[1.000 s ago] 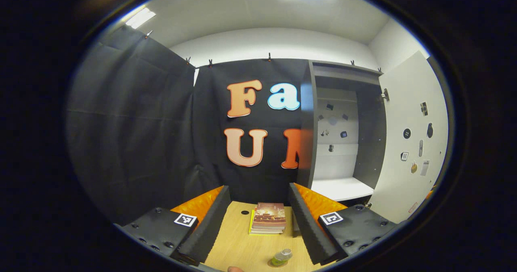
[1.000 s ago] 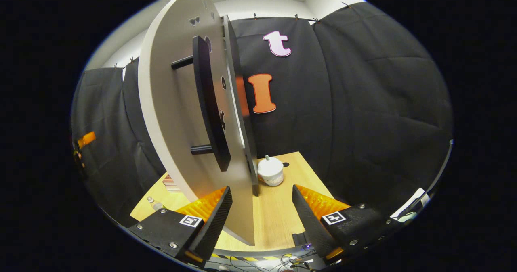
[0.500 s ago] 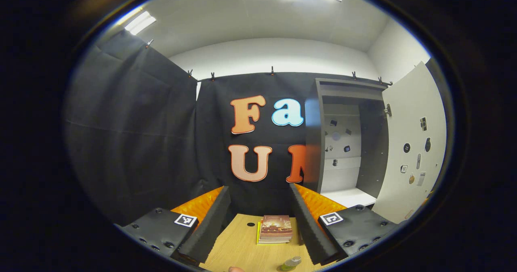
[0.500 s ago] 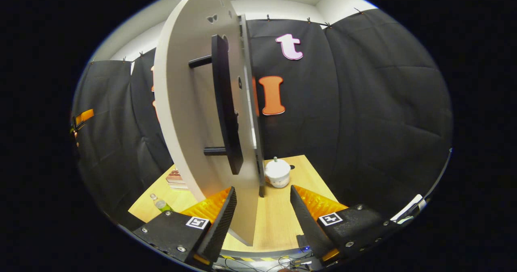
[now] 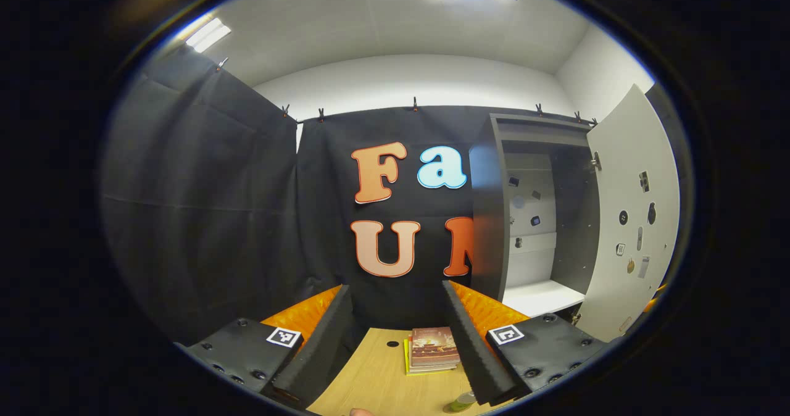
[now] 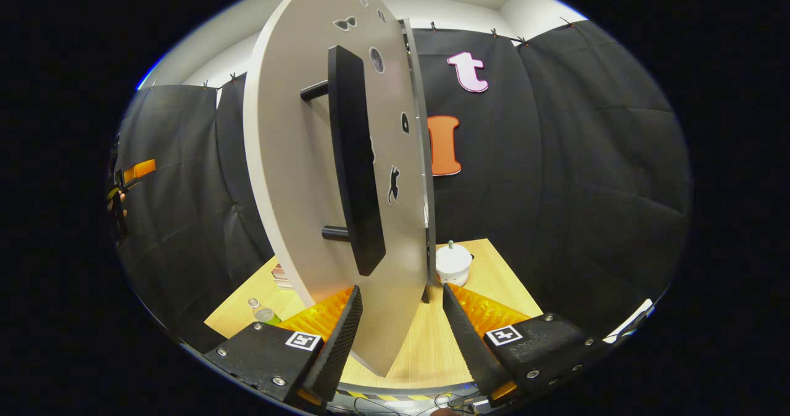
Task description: Open the cabinet door with the right hand, grasp the bottle in the cabinet with the left hand and place it on the coaster, then close the cabinet door with the right hand.
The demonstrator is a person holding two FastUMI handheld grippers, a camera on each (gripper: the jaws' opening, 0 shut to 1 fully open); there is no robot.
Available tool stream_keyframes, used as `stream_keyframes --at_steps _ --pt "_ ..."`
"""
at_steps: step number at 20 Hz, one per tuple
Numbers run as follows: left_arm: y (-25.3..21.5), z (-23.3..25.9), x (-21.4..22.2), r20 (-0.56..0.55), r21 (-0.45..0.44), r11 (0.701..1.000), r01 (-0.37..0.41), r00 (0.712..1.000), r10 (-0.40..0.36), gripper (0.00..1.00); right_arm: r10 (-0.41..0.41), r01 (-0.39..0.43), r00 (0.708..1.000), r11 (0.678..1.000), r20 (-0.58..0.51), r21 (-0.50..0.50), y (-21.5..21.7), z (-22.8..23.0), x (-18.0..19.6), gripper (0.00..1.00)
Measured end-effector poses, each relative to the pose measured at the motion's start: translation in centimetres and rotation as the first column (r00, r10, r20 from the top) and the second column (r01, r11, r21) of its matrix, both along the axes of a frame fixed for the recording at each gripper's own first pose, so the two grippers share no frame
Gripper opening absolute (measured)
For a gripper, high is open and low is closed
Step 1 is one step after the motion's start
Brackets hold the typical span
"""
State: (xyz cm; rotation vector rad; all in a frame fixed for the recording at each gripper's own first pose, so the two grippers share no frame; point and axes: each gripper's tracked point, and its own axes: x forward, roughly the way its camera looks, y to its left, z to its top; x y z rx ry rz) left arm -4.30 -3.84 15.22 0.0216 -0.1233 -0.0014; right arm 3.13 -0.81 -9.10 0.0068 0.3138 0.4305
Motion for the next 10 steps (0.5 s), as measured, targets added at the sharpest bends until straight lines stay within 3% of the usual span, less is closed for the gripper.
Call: stream_keyframes --at_steps 10 --pt "1.5 -0.2 0.5 -0.004 0.001 1.0 -0.015 1.0 0.015 0.95 0.003 -0.003 1.0 1.0 0.017 -0.012 6.1 -0.1 -0.6 0.82"
